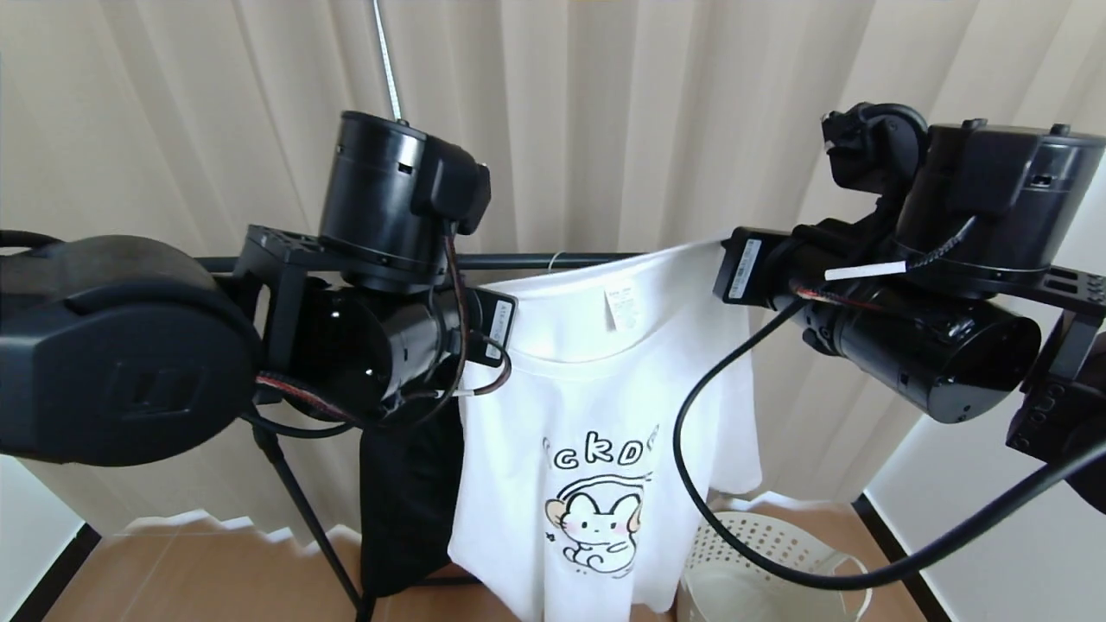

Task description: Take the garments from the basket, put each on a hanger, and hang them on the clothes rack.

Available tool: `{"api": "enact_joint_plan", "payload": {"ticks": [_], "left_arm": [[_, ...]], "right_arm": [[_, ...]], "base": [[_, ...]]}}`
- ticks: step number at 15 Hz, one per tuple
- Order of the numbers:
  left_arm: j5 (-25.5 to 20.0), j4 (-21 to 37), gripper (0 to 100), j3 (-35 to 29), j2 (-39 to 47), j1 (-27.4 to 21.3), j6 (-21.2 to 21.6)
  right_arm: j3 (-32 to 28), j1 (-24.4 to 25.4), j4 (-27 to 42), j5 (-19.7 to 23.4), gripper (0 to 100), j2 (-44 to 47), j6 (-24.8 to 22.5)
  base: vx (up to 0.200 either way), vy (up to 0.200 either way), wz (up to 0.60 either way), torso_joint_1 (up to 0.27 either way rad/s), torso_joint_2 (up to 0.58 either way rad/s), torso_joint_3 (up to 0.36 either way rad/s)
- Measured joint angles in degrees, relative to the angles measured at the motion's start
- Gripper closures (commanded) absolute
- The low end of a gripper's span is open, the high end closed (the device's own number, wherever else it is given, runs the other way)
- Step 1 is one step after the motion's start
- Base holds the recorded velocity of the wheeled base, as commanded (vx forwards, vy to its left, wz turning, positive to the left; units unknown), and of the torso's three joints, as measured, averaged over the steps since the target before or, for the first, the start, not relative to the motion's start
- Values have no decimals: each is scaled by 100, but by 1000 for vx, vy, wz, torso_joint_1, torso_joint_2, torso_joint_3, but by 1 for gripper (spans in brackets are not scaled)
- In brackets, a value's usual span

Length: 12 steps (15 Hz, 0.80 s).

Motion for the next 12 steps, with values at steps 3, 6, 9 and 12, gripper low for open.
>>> {"api": "enact_joint_plan", "payload": {"ticks": [3, 6, 9, 12], "left_arm": [[0, 0, 100, -210, -297, 5, 277], [-2, -6, 100, -279, -463, 7, 338], [-11, -4, 100, -293, -452, 11, 373], [-40, -4, 100, -579, -110, 171, 389]], "right_arm": [[-34, 0, -547, -11, 100, 146, 16], [-30, 5, -538, -50, 100, 195, 5], [134, -6, -461, -72, 100, 101, -183], [584, -16, -299, 13, 100, -339, -986]], "base": [[0, 0, 0, 0, 0, 0], [0, 0, 0, 0, 0, 0], [0, 0, 0, 0, 0, 0], [0, 0, 0, 0, 0, 0]]}}
